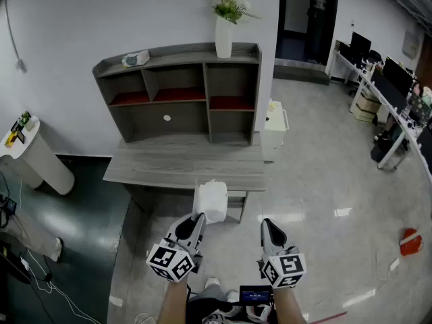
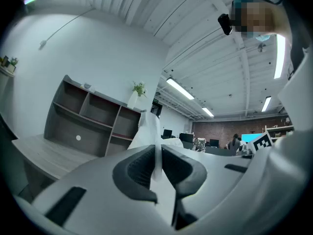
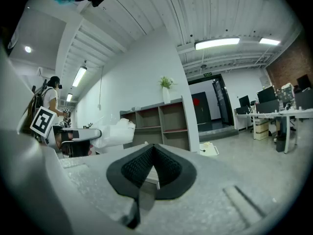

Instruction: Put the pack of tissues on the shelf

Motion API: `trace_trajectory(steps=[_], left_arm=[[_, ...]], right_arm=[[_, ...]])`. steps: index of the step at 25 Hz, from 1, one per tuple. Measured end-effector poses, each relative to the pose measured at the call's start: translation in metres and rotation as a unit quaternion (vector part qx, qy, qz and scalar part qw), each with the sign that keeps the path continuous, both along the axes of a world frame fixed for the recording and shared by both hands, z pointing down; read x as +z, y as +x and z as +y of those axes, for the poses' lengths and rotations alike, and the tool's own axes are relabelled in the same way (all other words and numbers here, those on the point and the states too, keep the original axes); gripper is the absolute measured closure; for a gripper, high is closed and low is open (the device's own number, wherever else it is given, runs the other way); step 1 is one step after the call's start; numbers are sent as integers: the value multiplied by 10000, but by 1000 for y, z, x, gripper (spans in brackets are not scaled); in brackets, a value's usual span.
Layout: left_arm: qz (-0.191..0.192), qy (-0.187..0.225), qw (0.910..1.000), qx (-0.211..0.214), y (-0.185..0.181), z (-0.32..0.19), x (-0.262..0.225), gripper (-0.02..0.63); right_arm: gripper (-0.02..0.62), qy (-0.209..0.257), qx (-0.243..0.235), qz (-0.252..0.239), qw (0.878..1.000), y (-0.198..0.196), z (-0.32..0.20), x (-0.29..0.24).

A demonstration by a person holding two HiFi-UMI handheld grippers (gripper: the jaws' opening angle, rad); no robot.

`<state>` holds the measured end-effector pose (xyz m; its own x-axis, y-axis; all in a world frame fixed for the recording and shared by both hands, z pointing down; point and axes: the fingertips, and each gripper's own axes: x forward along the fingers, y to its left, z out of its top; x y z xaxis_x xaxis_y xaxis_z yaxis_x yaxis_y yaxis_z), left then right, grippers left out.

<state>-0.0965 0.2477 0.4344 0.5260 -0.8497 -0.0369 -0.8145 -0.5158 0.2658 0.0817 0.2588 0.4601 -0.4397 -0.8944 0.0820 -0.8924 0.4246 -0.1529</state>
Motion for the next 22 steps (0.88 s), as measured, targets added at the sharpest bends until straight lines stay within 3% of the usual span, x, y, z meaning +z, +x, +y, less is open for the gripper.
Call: trace_trajectory(steps=[10, 15, 22], left_arm=[[-17, 89, 10000, -21, 1, 45, -11, 572], [46, 119, 9999, -86, -3, 48, -15, 572], [50, 265, 9996, -86, -1, 37, -23, 572]], right_arm=[[591, 14, -3, 3, 10000, 3, 41, -3], [591, 193, -273, 323, 9989, -9, 45, -7], [591, 235, -234, 159, 9993, -5, 32, -11]])
